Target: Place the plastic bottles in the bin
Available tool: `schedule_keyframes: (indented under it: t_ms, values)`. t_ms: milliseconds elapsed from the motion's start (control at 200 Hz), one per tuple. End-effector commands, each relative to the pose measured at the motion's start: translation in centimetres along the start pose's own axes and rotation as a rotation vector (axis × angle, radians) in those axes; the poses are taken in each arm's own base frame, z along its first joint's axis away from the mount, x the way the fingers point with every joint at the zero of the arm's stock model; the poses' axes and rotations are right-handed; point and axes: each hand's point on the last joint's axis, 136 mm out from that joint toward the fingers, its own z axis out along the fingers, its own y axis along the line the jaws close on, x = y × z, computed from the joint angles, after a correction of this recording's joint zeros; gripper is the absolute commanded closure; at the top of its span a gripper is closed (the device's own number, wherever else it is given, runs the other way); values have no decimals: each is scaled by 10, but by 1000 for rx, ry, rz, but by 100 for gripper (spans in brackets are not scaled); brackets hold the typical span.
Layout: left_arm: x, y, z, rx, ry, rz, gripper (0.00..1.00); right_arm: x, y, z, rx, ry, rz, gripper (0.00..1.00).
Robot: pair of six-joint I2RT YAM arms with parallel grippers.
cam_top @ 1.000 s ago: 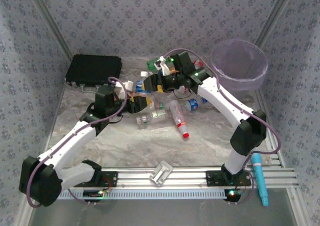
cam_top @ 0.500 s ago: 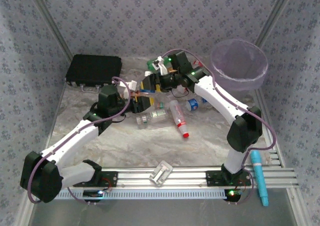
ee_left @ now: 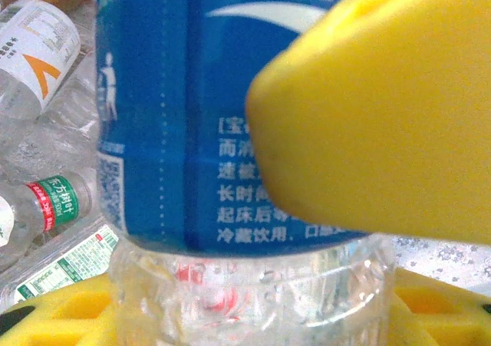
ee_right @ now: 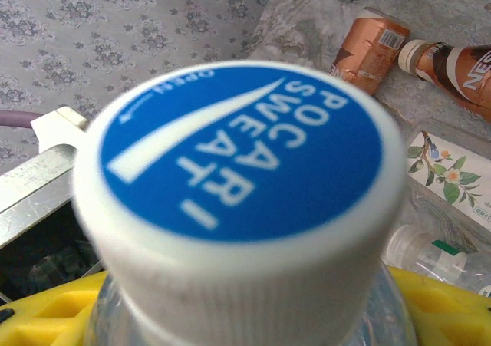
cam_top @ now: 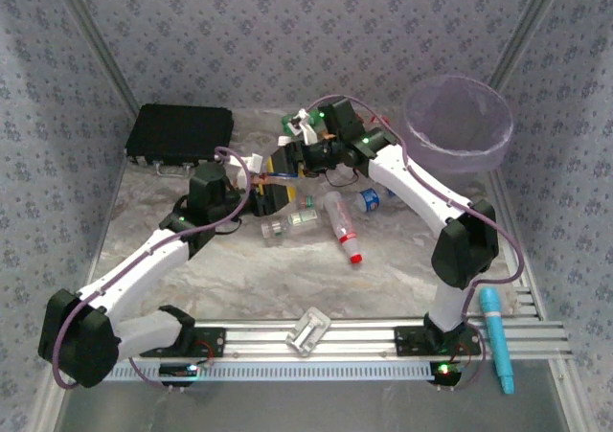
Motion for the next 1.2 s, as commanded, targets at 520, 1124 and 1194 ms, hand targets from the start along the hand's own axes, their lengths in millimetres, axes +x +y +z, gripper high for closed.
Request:
schedule_keyframes:
  t_ms: [520, 1124, 1194]
  values:
    - [2, 102, -80, -613, -27, -78, 0, -90, -40, -240, 730, -397, -164, 65]
    - [14, 141, -125, -899, -2, -51, 0, -78, -230, -397, 1178, -405, 262, 72]
    - [14, 142, -128, -911, -3, -47, 0, -72, -245, -390, 1176, -355, 283, 72]
